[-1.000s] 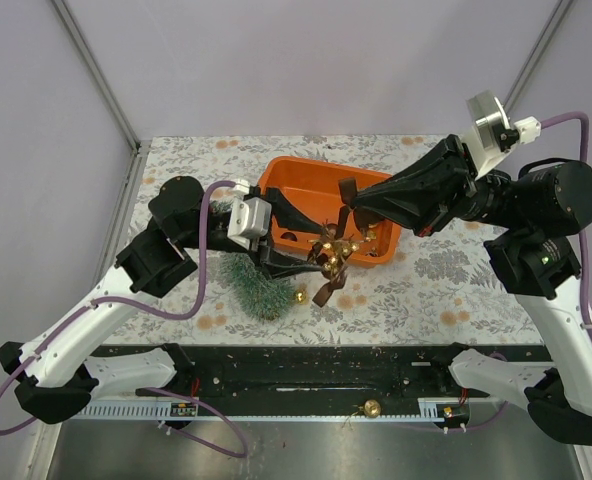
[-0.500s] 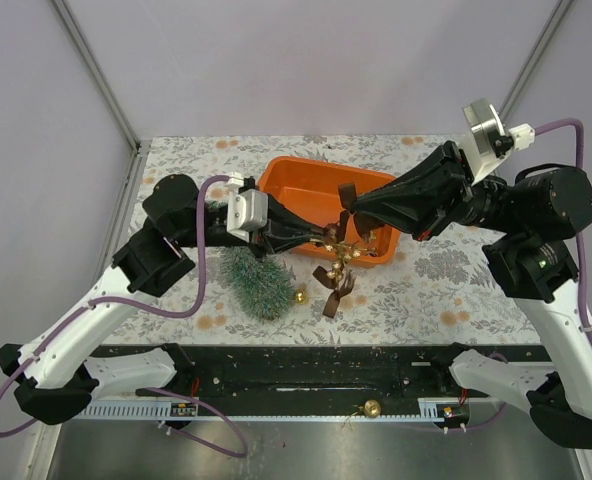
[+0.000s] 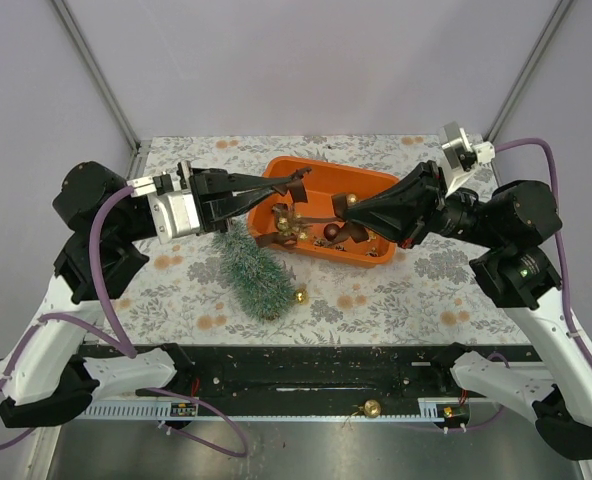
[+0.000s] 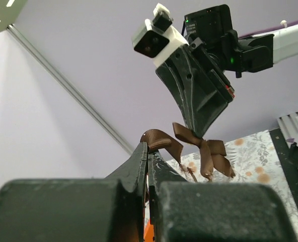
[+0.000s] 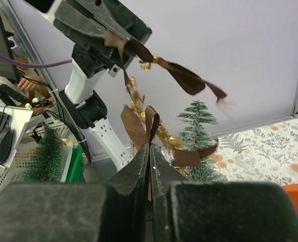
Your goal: Decorate the small christmas tree
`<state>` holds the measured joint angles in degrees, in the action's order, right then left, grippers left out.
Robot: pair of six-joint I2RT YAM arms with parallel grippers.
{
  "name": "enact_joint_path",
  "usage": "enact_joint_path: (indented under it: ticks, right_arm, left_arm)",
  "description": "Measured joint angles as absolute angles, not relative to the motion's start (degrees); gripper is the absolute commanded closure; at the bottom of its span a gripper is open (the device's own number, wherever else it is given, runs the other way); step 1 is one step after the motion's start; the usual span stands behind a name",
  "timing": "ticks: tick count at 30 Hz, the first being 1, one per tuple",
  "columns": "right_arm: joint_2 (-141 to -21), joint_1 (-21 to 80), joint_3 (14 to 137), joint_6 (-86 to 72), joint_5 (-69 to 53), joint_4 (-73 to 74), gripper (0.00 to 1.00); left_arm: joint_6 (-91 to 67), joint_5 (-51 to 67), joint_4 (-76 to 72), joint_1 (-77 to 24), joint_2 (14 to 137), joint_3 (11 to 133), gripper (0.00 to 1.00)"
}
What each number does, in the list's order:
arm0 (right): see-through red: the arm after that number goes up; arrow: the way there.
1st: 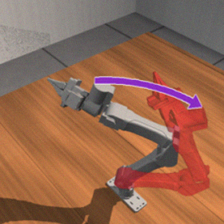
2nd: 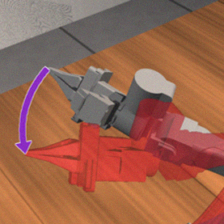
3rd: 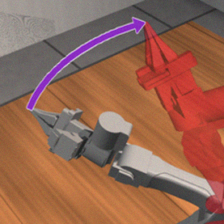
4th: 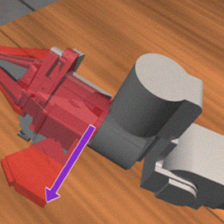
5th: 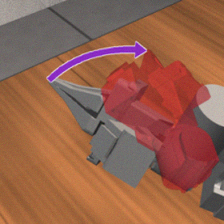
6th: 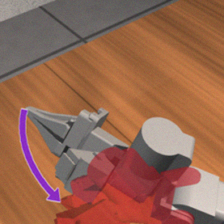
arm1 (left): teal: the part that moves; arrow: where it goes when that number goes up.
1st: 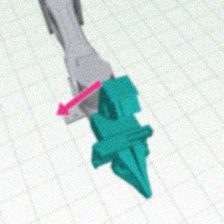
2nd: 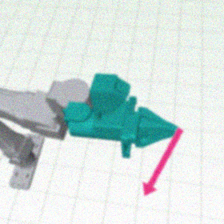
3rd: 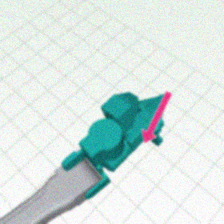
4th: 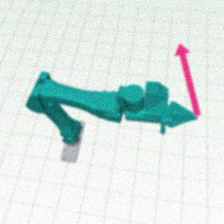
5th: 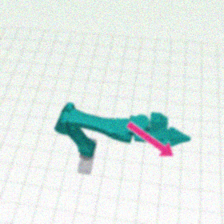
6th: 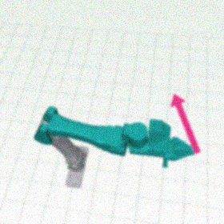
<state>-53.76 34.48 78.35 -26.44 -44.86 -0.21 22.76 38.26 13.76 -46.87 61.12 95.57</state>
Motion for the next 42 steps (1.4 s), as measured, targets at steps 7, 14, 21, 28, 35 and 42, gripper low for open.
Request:
enact_joint_path:
  ticks: [7,14,21,28,35,42]
  right_arm:
    - [-52.8,34.5,75.7,-27.1,-43.8,-0.2,0.69]
    - [-50.4,34.5,72.8,-27.1,-41.9,-0.3,0.63]
    - [-47.1,34.5,67.7,-27.8,-40.6,-0.7,0.46]
    - [-44.1,34.5,58.3,-32.3,-42.2,-4.1,0.27]
    - [-47.8,37.4,53.0,-34.2,-44.3,-10.2,0.11]
    - [-52.3,43.1,54.0,-29.4,-42.7,-12.3,0.30]
  left_arm:
    - [26.3,38.1,15.3,-47.5,61.0,96.1,1.00]
    - [27.6,38.0,16.3,-48.4,60.9,96.1,1.00]
    - [28.8,37.9,16.7,-48.5,61.5,96.5,1.00]
    - [30.4,37.5,17.1,-48.5,61.8,96.9,1.00]
    - [31.2,37.0,17.1,-48.6,62.3,97.5,1.00]
    - [31.5,36.6,17.1,-48.7,62.5,97.5,1.00]
